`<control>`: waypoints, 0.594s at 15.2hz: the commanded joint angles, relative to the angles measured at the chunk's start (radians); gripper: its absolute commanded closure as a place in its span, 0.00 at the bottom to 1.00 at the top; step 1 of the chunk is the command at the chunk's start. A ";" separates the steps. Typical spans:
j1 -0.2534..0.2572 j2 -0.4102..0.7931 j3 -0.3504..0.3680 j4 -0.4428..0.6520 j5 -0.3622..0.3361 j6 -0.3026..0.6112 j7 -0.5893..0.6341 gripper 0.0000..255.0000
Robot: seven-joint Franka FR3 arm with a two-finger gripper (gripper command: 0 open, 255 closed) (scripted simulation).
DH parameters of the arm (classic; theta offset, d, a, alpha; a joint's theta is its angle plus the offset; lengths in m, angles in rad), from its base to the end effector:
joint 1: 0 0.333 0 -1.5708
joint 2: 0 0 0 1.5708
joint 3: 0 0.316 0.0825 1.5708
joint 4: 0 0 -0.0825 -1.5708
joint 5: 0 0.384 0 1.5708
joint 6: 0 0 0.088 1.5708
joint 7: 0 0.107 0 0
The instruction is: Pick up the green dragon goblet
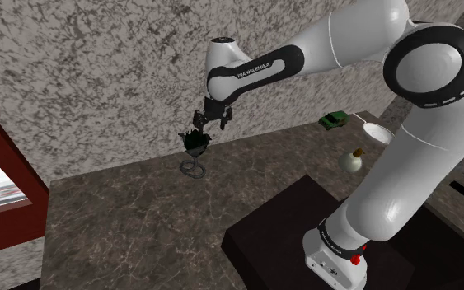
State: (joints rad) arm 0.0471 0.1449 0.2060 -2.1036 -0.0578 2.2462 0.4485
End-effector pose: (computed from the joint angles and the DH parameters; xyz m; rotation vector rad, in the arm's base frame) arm 0.5487 0.1384 0.3518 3.1172 -0.2521 0.0102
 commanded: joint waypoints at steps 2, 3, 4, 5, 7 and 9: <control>0.013 0.119 -0.001 0.098 -0.018 0.023 0.035 0.00; 0.019 0.158 -0.002 0.132 -0.024 0.029 0.046 0.00; 0.026 0.196 -0.004 0.167 -0.029 0.034 0.057 0.00; 0.033 0.235 -0.005 0.204 -0.034 0.037 0.067 0.00; 0.046 0.314 -0.010 0.283 -0.043 0.040 0.085 0.00; 0.061 0.394 -0.015 0.369 -0.049 0.037 0.101 0.00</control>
State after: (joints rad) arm 0.0993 0.4946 0.1936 -1.7844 -0.1028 2.2871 0.5396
